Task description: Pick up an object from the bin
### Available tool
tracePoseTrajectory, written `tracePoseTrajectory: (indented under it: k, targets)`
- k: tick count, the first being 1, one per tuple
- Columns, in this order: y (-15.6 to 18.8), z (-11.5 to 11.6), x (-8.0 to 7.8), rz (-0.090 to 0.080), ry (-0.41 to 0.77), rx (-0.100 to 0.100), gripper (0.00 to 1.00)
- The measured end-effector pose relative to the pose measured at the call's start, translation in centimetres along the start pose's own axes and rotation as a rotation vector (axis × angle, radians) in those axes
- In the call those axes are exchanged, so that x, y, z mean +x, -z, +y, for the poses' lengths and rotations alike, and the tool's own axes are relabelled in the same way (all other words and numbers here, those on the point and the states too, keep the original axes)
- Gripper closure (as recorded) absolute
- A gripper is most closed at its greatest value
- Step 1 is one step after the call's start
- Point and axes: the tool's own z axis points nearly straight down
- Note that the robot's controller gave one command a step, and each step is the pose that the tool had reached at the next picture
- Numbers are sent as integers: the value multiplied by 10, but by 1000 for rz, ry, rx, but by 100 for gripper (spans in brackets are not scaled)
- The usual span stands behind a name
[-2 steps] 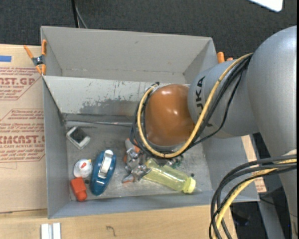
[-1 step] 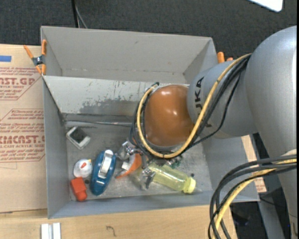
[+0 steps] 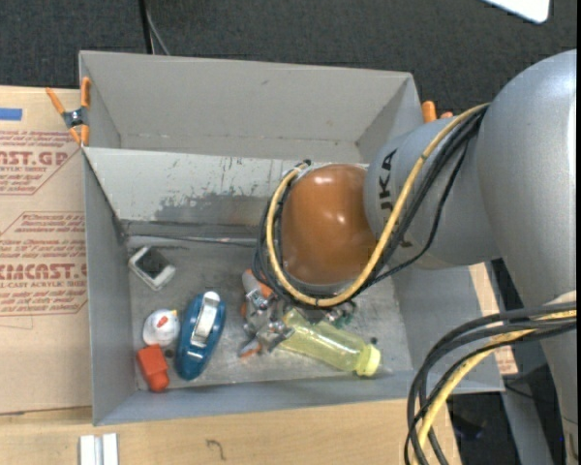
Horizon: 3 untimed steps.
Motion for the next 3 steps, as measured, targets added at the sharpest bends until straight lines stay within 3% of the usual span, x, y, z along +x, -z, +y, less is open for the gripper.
tracePoseTrajectory:
  k: [1, 2, 3]
  targets:
    - [0, 0, 0, 0, 0, 0, 100]
    - [36, -2, -2, 2, -11, -3, 100]
    - [105, 5, -2, -1, -37, -2, 100]
